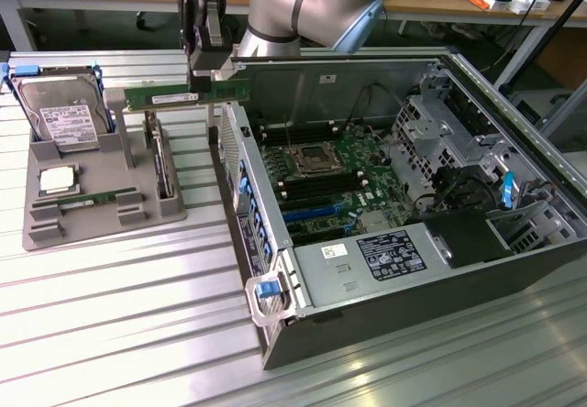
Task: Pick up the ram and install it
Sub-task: 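Pick up the ram and move it above insertion slot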
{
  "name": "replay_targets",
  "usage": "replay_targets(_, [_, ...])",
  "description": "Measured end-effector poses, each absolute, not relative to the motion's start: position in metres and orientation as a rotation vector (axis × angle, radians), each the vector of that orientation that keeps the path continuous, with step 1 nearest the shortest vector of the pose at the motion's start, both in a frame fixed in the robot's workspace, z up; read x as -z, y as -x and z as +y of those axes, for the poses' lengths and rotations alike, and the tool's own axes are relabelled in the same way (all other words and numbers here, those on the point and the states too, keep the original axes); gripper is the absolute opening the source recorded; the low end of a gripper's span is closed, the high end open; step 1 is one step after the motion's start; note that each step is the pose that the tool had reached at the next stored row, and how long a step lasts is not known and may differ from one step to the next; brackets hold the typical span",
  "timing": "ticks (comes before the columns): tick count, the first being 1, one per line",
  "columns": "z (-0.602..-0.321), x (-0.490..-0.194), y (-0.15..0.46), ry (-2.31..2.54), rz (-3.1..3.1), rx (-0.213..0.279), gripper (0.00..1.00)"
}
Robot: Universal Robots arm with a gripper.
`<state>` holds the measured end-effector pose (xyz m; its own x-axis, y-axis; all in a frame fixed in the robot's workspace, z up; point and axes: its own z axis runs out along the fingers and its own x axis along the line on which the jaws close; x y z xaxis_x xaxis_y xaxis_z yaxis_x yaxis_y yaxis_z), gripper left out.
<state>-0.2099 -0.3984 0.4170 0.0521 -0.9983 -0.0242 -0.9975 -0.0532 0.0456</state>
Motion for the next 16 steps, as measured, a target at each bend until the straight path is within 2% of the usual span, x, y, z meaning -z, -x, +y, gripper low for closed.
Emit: replay_targets(16, [-0.398, -0.417, 0.179, -2.267, -2.15, 0.076, 0.12])
